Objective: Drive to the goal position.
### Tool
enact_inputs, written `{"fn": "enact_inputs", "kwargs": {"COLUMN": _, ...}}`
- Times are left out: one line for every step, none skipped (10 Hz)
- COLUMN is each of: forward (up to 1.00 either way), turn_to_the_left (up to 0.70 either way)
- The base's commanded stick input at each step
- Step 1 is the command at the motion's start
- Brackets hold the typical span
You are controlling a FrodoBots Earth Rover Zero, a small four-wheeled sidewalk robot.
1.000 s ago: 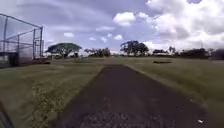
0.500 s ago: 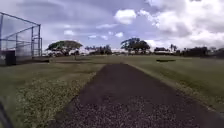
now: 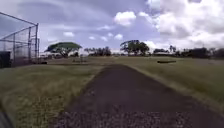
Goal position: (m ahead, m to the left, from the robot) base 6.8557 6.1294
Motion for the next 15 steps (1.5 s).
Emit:
{"fn": "enact_inputs", "kwargs": {"forward": 0.7, "turn_to_the_left": 0.0}}
{"fn": "enact_inputs", "kwargs": {"forward": 0.7, "turn_to_the_left": 0.0}}
{"fn": "enact_inputs", "kwargs": {"forward": 0.7, "turn_to_the_left": 0.0}}
{"fn": "enact_inputs", "kwargs": {"forward": 0.7, "turn_to_the_left": 0.0}}
{"fn": "enact_inputs", "kwargs": {"forward": 0.7, "turn_to_the_left": 0.0}}
{"fn": "enact_inputs", "kwargs": {"forward": 0.7, "turn_to_the_left": 0.0}}
{"fn": "enact_inputs", "kwargs": {"forward": 0.7, "turn_to_the_left": 0.0}}
{"fn": "enact_inputs", "kwargs": {"forward": 0.7, "turn_to_the_left": 0.0}}
{"fn": "enact_inputs", "kwargs": {"forward": 0.7, "turn_to_the_left": 0.0}}
{"fn": "enact_inputs", "kwargs": {"forward": 0.7, "turn_to_the_left": 0.0}}
{"fn": "enact_inputs", "kwargs": {"forward": 0.7, "turn_to_the_left": 0.0}}
{"fn": "enact_inputs", "kwargs": {"forward": 0.7, "turn_to_the_left": 0.0}}
{"fn": "enact_inputs", "kwargs": {"forward": 0.7, "turn_to_the_left": 0.0}}
{"fn": "enact_inputs", "kwargs": {"forward": 0.7, "turn_to_the_left": 0.0}}
{"fn": "enact_inputs", "kwargs": {"forward": 0.7, "turn_to_the_left": 0.0}}
